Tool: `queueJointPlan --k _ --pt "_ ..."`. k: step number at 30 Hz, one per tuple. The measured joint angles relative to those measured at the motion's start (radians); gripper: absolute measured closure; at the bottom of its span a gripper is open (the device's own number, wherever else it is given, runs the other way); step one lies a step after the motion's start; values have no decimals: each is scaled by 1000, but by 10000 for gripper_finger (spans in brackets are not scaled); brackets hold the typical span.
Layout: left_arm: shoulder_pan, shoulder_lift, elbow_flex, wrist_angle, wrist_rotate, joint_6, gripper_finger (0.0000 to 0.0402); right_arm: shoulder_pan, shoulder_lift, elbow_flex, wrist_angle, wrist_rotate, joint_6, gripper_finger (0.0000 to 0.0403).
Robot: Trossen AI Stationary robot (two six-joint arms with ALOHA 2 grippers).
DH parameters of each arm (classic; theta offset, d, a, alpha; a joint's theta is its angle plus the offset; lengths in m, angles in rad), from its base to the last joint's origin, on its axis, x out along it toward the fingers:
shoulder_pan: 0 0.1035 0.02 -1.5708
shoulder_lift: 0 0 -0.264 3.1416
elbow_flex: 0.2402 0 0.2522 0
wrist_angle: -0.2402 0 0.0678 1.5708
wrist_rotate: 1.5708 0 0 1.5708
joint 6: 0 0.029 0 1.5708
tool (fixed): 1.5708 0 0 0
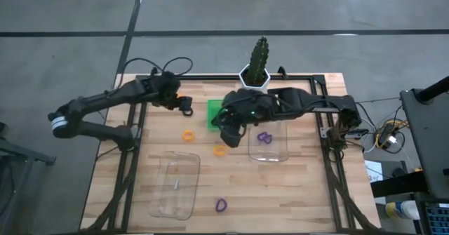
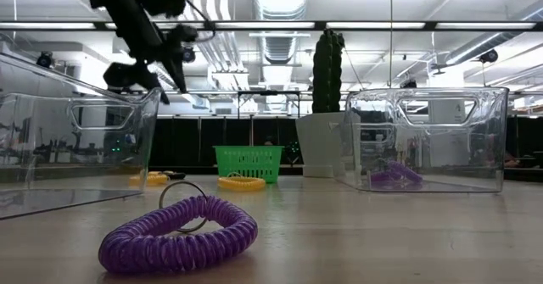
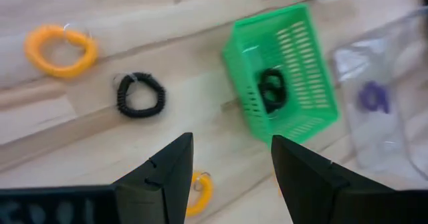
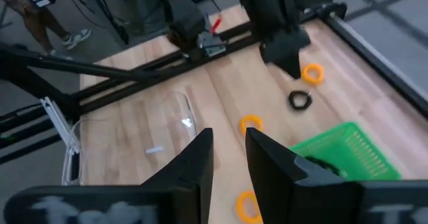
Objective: Sort spring keychains
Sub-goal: Put the black spring keychain into the green bin
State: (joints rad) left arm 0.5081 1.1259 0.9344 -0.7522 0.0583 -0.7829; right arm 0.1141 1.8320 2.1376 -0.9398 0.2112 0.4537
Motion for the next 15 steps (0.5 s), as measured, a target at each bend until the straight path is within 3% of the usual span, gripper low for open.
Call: queueJointPlan --k 15 --pt "103 286 0 -24 29 22 207 3 -23 0 2 -2 -107 328"
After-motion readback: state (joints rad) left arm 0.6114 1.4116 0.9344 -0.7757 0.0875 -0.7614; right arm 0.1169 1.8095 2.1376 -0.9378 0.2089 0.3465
